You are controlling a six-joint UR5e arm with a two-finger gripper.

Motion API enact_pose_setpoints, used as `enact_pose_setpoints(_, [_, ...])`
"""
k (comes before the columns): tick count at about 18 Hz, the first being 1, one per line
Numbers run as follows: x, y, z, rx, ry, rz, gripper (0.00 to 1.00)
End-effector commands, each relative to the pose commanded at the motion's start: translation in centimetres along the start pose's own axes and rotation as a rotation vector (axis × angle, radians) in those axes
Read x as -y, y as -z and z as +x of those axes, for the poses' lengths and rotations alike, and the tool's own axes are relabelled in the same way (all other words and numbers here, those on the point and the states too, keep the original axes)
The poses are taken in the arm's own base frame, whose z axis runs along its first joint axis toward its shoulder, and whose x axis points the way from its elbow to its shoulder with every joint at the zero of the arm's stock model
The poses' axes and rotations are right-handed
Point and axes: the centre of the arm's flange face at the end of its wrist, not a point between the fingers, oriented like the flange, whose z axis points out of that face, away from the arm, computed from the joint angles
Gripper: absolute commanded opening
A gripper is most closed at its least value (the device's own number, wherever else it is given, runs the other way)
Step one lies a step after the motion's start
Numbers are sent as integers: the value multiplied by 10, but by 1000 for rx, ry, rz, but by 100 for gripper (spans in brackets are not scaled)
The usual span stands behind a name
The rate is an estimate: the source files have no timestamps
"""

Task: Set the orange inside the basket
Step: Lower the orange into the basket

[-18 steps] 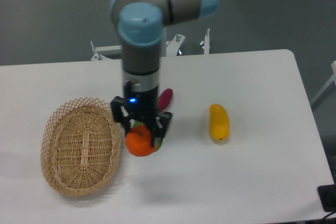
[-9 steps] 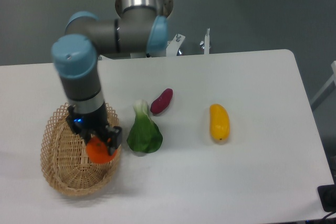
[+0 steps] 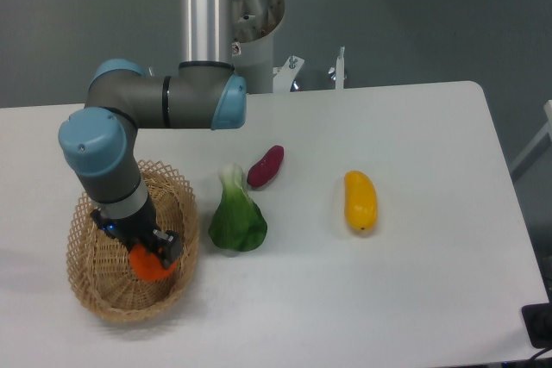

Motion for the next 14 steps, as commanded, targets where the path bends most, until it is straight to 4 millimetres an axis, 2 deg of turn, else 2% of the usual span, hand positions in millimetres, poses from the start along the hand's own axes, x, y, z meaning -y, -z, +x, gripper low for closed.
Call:
enact_pose_setpoints(1, [1,-3,9,-5,-12,-5,55])
enact_pose_setpoints(9, [6,-13,28,-17,-32,-18,56])
enact_pose_setpoints(14, [6,-15,31,-19,-35,-20,57])
